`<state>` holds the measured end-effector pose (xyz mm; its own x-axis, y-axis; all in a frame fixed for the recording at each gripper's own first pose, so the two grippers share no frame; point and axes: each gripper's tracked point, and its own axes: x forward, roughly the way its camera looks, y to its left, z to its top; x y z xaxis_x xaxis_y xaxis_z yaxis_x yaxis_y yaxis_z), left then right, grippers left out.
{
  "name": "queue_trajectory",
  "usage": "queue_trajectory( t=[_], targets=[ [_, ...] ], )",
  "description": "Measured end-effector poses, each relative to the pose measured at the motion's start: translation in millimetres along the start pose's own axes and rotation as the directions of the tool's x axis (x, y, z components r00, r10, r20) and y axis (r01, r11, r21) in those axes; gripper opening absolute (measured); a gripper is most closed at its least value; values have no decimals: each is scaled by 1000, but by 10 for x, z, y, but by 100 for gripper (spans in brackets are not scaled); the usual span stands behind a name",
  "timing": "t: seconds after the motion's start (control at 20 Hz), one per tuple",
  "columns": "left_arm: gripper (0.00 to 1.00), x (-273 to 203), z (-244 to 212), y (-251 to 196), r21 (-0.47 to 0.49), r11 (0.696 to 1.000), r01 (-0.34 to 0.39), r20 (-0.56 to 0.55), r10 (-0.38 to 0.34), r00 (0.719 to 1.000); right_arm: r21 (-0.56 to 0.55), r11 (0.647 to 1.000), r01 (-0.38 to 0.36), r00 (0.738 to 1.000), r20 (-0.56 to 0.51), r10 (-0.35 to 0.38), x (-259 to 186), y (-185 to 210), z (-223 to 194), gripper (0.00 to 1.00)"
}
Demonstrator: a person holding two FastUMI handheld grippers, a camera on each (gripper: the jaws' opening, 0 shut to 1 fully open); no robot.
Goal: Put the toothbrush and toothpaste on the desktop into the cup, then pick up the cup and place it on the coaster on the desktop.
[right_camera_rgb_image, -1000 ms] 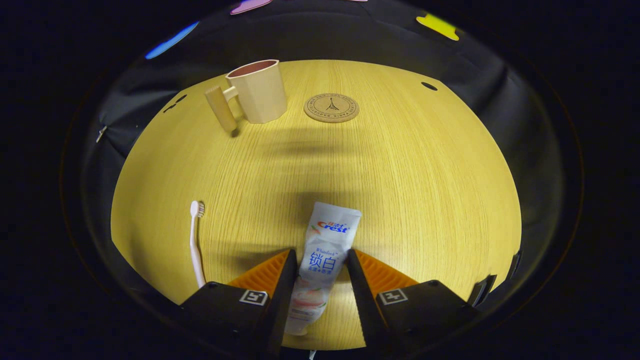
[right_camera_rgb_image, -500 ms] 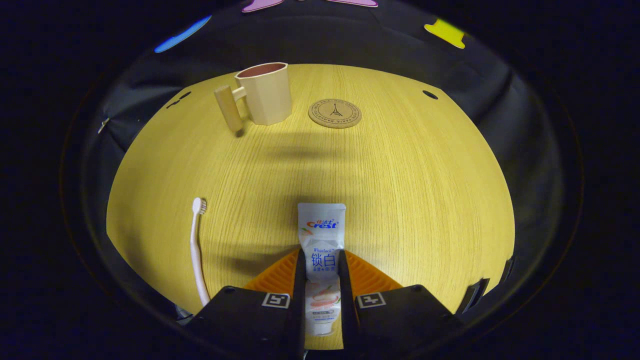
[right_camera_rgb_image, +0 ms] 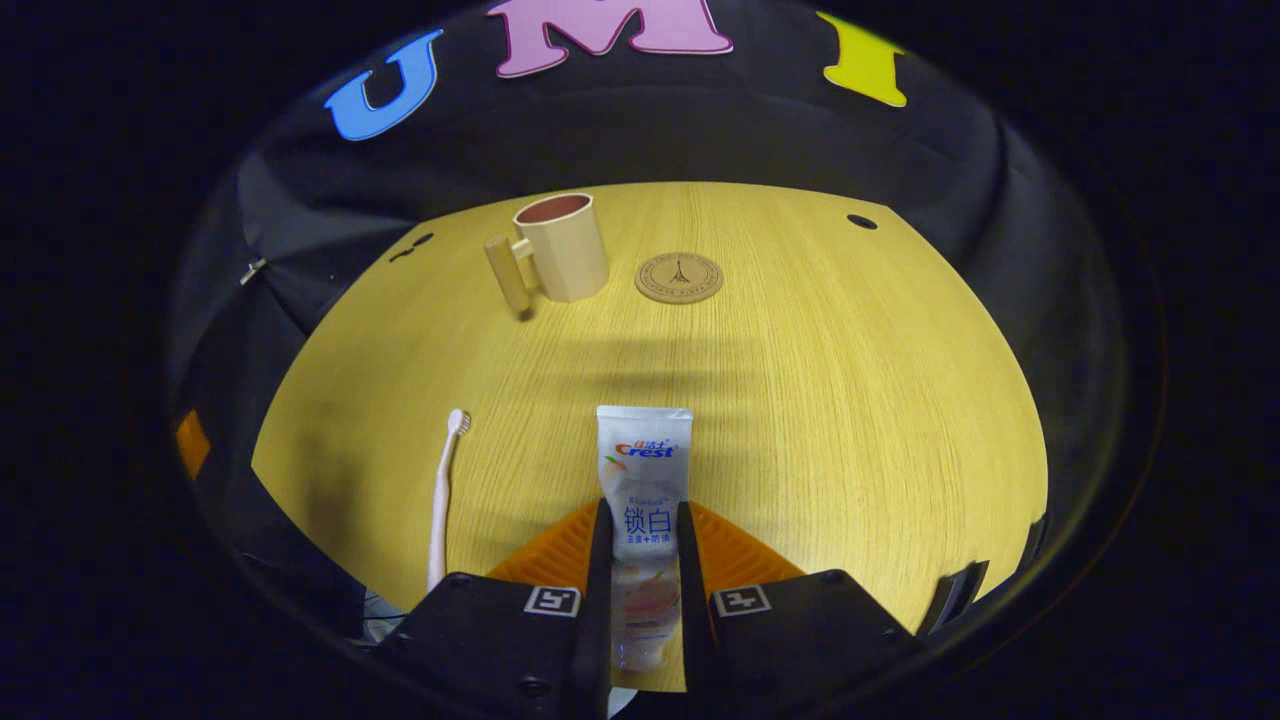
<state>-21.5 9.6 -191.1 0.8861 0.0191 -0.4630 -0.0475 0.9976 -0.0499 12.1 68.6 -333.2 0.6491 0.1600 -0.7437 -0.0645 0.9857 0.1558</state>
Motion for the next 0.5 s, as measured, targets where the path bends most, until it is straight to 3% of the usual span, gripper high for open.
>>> queue_trajectory(
  t=[0.2, 0.45, 0.5],
  targets=[
    [97, 296, -196, -334, 8, 998, 64, -84, -63, 994, -7, 999, -35, 998, 43, 35, -160, -78, 134, 33],
    [97, 663, -496, -634, -8, 996, 89, -180, -89, 980, 19, 997, -68, 996, 66, 67, -277, -202, 240, 33],
    [97, 737, -554, -661, -3, 996, 86, -195, -85, 977, 19, 997, -73, 995, 71, 72, -284, -236, 259, 27]
  ],
)
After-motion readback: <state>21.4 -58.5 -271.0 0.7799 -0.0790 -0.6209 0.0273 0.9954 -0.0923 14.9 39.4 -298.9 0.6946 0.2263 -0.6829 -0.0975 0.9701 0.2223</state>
